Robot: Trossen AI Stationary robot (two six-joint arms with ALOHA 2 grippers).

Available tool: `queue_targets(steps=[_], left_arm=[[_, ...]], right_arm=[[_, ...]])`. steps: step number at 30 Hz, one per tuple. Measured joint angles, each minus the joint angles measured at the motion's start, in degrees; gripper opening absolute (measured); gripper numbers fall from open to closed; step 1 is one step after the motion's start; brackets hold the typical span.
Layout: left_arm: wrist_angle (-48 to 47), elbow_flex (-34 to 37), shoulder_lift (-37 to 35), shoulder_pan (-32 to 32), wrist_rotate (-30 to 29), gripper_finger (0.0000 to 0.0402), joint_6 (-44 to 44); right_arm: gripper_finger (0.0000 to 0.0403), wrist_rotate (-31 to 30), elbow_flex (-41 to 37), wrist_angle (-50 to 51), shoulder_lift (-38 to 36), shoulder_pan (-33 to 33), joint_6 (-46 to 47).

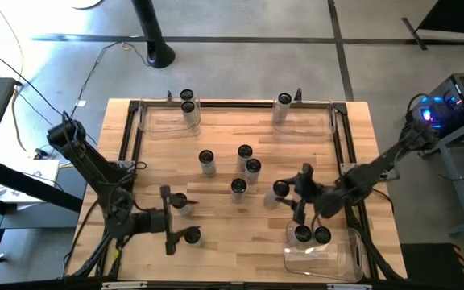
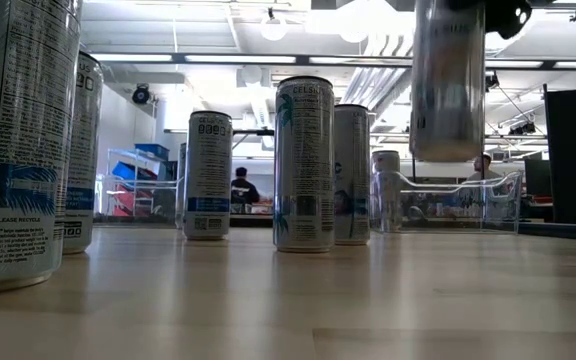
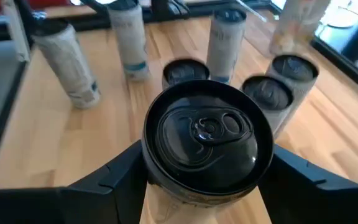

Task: Sort soda cans
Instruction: Put the white-yellow soda can into the top left transparent bin

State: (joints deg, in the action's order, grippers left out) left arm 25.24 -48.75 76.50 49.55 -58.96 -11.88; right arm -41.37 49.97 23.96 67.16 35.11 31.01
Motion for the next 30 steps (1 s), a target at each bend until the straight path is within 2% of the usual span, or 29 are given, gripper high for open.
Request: queue_targets(steps=[4, 8, 12, 18, 25, 30], left_arm=[[-1.81, -4.68, 3.52, -1.87, 3.79, 0.0298, -0.35], [-1.91, -6.98, 5.94, -4.34, 9.2, 0.0298, 0.55], [-2.18, -7.34, 6.82, -6.67, 13.35, 0.0298, 2.29], [-5.78, -7.34, 7.09, -8.88, 16.58, 0.0298, 6.82], [-6.09, -7.34, 8.22, -9.51, 18.01, 0.0298, 6.26], [-6.14, -7.34, 9.64, -10.1, 18.92, 0.0298, 3.74]], right_arm=[[0.0235, 0.27, -0.02, -2.99, 5.46, 0.85, 0.38], [0.0235, 5.13, -0.02, -8.33, 10.75, -0.26, -3.19], [0.0235, 10.77, 0.0, -15.53, 15.18, -2.22, -8.5], [0.0235, 14.94, 0.1, -19.66, 19.03, -4.04, -11.08], [0.0298, 15.4, 0.22, -21.42, 20.85, -4.35, -11.72], [0.031, 15.4, 0.76, -21.43, 19.53, -4.26, -13.17]])
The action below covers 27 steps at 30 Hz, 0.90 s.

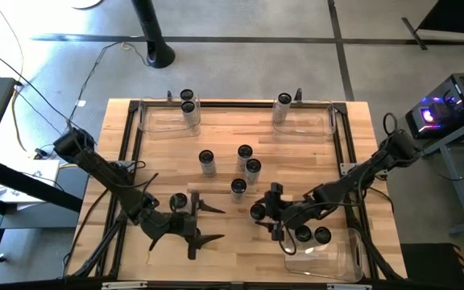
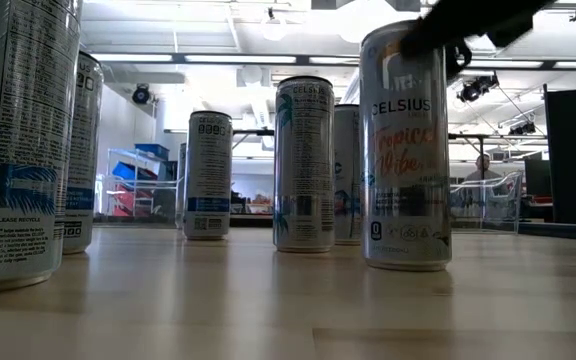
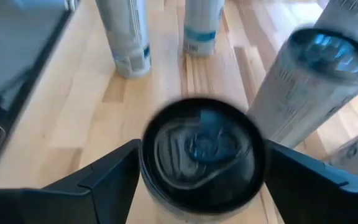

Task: Sort soda cans
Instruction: Put the white-yellow soda can into the top left transparent bin

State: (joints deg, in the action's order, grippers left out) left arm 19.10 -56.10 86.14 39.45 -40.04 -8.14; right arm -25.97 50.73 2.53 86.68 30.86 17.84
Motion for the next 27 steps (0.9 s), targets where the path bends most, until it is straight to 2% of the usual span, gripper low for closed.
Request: queue_targets(steps=[5, 8, 11, 13, 17, 21, 24, 27], left_arm=[[1.0, -0.02, 0.86, -1.8, 7.58, 0.0298, 0.2], [4.77, -0.02, 1.88, -3.35, 11.13, 0.0298, 2.5], [10.27, -0.11, 3.57, -5.49, 13.54, 0.0298, 2.07], [9.49, -0.93, 4.88, -7.38, 15.93, 0.0298, 1.57], [-0.27, -7.36, 8.48, -11.15, 21.2, 0.0306, 2.5], [-13.22, -16.3, 13.11, -14.94, 25.62, 0.0325, 3.23], [-21.65, -22.14, 16.55, -17.51, 29.37, 0.0341, 3.61], [-26.68, -26.61, 19.19, -19.37, 29.95, 0.0348, 4.04]], right_arm=[[0.0312, -0.2, -0.01, 1.34, -3.22, 0.99, 0.06], [0.0313, -0.87, -0.01, 3.29, -6.91, 2.69, 0.03], [0.0313, -4.6, -0.01, 6.87, -11.34, 5.49, 0.09], [0.0313, -8.86, -0.01, 8.03, -14.24, 7.98, 0.09], [0.0314, -18.89, -0.01, 8.31, -18.3, 13.82, 0.06], [0.0314, -27.84, -0.01, 8.16, -18.99, 18.7, -0.17], [0.0314, -30.91, -0.01, 8.17, -18.11, 20.81, 0.33], [0.0314, -31.63, -0.01, 8.15, -16.95, 21.92, 1.43]])
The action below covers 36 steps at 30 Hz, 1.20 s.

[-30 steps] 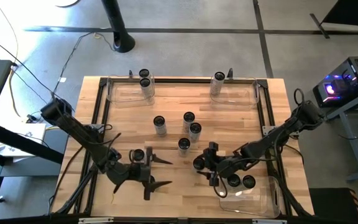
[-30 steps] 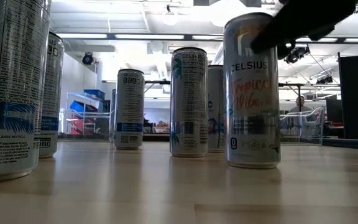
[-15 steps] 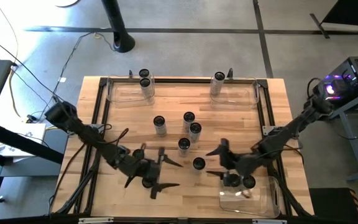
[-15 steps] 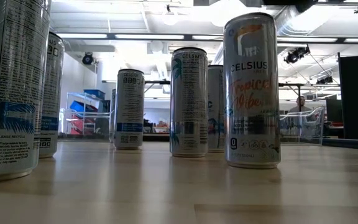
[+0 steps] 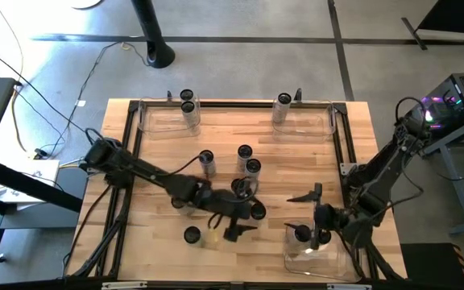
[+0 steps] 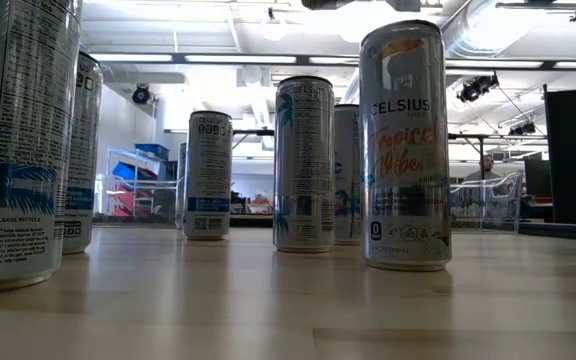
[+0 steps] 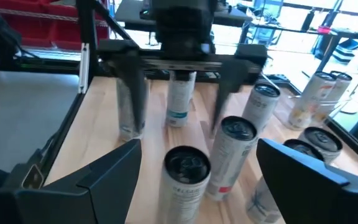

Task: Sort soda cans
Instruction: Put the white-yellow soda can into the top left transparent bin

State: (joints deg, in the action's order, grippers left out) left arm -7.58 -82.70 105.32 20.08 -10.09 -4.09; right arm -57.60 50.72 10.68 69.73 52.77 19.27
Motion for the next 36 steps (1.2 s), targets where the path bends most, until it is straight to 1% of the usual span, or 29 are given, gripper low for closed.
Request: queue_targets(steps=[3, 8, 13, 17, 22, 29, 33, 36], left_arm=[[-2.28, -2.07, 2.21, -1.37, 0.0, 0.0349, 0.01], [-5.07, -2.26, 3.67, -3.02, 0.16, 0.0349, 2.27], [-7.46, -2.35, 3.64, -3.91, 2.71, 0.0349, 4.04], [-7.42, -2.31, 3.69, -3.96, 4.83, 0.0349, 4.02], [-7.28, -2.31, 3.71, -3.96, 4.94, 0.0349, 4.5], [-4.9, -2.29, 7.11, -3.94, 4.96, 0.0349, 5.32], [-4.01, -2.31, 7.67, -3.94, 4.88, 0.0349, 5.31], [-3.79, -2.35, 7.84, -3.94, 4.86, 0.034, 5.31]], right_arm=[[0.0314, -0.08, 0.0, -0.66, 1.3, 0.45, 0.22], [0.0314, -0.05, 0.0, -0.26, 3.08, 0.54, 1.4], [0.0314, 0.08, -0.02, -0.24, 3.95, 0.52, 1.68], [0.0314, 0.09, -0.02, -0.38, 4.04, 0.55, 1.71], [0.0314, 0.09, -0.02, -0.61, 4.04, 0.52, 1.71], [0.0314, 0.11, 0.0, -0.61, 4.04, 0.55, 1.88], [0.0314, 0.11, -0.02, -0.61, 4.04, 0.53, 1.88], [0.0314, 0.11, -0.02, -0.61, 4.04, 0.52, 1.88]])
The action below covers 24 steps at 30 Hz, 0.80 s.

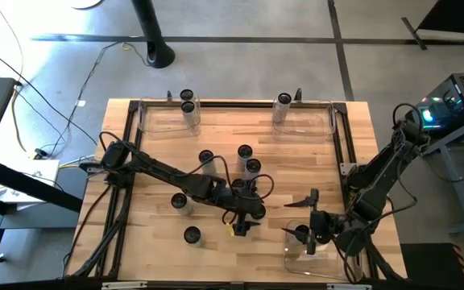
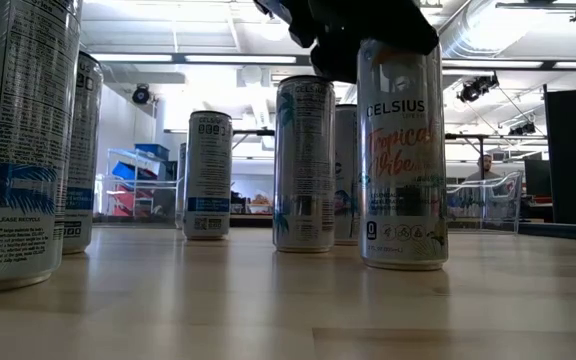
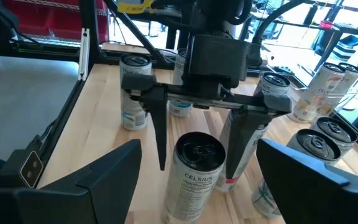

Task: Sort soda cans
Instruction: Put the white-yellow soda can into the top left transparent bin

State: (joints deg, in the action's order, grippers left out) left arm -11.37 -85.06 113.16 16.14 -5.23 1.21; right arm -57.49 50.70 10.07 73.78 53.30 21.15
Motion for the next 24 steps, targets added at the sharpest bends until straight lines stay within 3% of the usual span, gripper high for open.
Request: queue_targets(steps=[8, 17, 20, 24], left_arm=[[-0.01, -0.02, 0.0, 0.0, -0.2, 0.0251, 1.75], [-4.12, -4.63, -7.14, 3.38, -2.12, 0.0248, 2.63], [-8.12, -7.89, -12.4, 5.86, -9.63, 0.0248, 0.5], [-17.28, -9.9, -18.82, 9.36, -27.99, 0.0248, -1.79]], right_arm=[[0.0314, 0.0, 0.0, 0.0, 0.0, 0.0, 0.17], [0.0314, 0.02, 0.0, 0.21, 0.0, 0.0, 1.1], [0.0314, 0.02, -0.02, 0.39, 0.0, 0.0, 1.33], [0.0314, 0.02, -0.02, 0.45, 0.0, 0.0, 1.51]])
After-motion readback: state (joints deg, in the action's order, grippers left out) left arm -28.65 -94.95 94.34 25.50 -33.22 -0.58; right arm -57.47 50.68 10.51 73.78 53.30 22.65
